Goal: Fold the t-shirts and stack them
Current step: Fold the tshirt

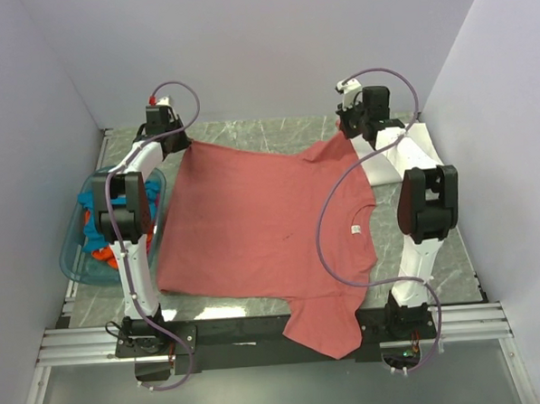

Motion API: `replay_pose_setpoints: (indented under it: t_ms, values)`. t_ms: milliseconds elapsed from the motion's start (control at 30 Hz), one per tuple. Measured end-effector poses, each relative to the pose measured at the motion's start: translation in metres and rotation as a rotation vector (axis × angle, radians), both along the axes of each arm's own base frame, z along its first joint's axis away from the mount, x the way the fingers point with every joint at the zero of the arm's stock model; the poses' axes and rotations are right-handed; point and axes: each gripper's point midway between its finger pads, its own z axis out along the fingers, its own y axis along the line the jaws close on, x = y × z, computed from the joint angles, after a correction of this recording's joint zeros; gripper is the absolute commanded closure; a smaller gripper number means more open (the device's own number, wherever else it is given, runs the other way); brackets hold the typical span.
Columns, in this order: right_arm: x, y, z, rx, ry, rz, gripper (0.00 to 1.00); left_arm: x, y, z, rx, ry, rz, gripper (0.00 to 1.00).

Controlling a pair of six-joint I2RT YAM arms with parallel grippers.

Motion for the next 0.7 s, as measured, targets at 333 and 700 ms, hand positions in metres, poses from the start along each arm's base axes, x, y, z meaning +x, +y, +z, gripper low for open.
replay_pose_setpoints:
  t_ms: [333,700]
  values:
    - [-0.029,0.011,0.037,0.054,-0.046,0.049,1.0,0.0,0.007,-0.001,0.01,0.001,0.002,1.0]
    - [-0.057,0.017,0.016,0.084,0.014,0.078,1.0,0.0,0.011,-0.001,0.009,-0.001,-0.007,1.0]
